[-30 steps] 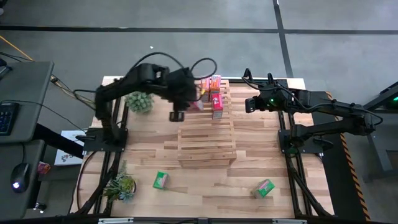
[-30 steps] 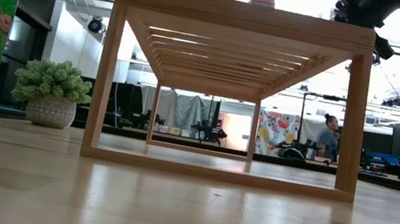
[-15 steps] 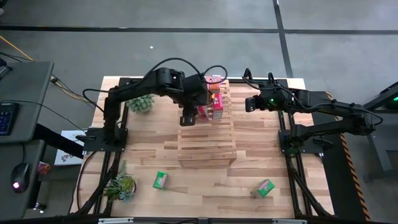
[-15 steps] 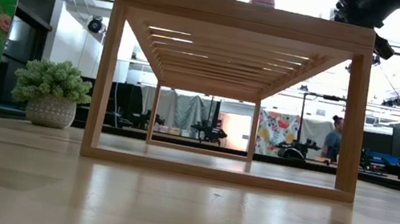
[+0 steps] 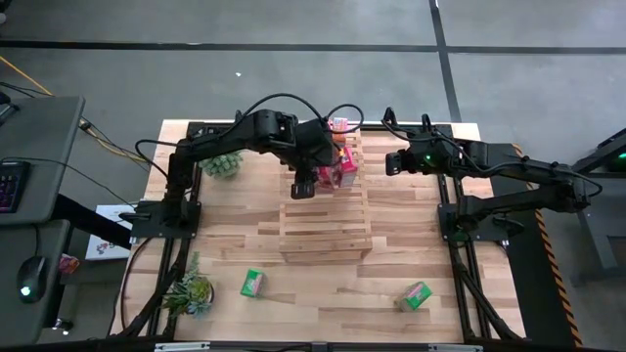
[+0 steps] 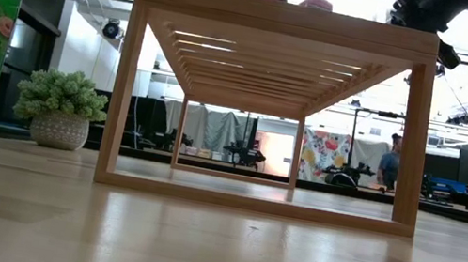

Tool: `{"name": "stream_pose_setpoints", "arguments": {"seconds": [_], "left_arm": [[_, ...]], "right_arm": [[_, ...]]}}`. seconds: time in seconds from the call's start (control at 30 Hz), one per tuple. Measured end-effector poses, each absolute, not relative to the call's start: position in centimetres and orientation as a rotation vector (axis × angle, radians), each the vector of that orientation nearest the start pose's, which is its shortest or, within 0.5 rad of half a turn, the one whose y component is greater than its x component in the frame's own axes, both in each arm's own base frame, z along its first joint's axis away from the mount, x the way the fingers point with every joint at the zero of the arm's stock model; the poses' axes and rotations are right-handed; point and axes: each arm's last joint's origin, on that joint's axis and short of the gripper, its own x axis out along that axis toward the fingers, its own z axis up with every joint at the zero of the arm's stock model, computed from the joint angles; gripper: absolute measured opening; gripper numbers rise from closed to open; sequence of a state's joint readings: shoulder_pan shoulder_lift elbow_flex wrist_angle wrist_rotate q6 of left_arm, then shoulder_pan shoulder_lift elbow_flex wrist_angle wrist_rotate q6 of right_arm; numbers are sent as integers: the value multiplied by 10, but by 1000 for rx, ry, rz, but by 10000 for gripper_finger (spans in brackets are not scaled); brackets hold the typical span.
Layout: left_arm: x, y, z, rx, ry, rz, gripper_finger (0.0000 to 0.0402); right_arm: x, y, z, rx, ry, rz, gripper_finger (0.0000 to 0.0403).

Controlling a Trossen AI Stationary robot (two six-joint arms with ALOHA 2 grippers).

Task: Stack cereal on shelf
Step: Put the red cereal box aligned with the other red cereal box on the shelf

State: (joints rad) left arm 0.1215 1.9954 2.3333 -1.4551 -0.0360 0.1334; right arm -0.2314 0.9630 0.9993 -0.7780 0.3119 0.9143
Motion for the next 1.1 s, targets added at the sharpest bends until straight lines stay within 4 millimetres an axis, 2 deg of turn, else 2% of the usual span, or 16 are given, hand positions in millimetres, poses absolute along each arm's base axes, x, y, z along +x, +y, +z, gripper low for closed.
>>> {"name": "stream_pose_setpoints", "arguments": {"seconds": [0.27, 0.47, 0.67, 0.93, 1.03, 1.1], "left_arm": [[381, 48, 394, 63, 1124, 73, 230], [374, 47, 402, 64, 1103, 75, 245], [354, 49, 426, 67, 1024, 98, 242], [308, 48, 468, -24, 883, 247, 235], [292, 41, 481, -78, 812, 271, 198], [284, 33, 484, -102, 755, 290, 156]], "right_arm": [[175, -50, 325, 820, 457, -821, 0], [176, -50, 325, 821, 453, -819, 0], [177, -51, 327, 820, 425, -818, 0], [178, -51, 328, 821, 413, -815, 0], [178, -51, 328, 814, 416, -813, 0], [178, -51, 328, 800, 422, -809, 0]]}}
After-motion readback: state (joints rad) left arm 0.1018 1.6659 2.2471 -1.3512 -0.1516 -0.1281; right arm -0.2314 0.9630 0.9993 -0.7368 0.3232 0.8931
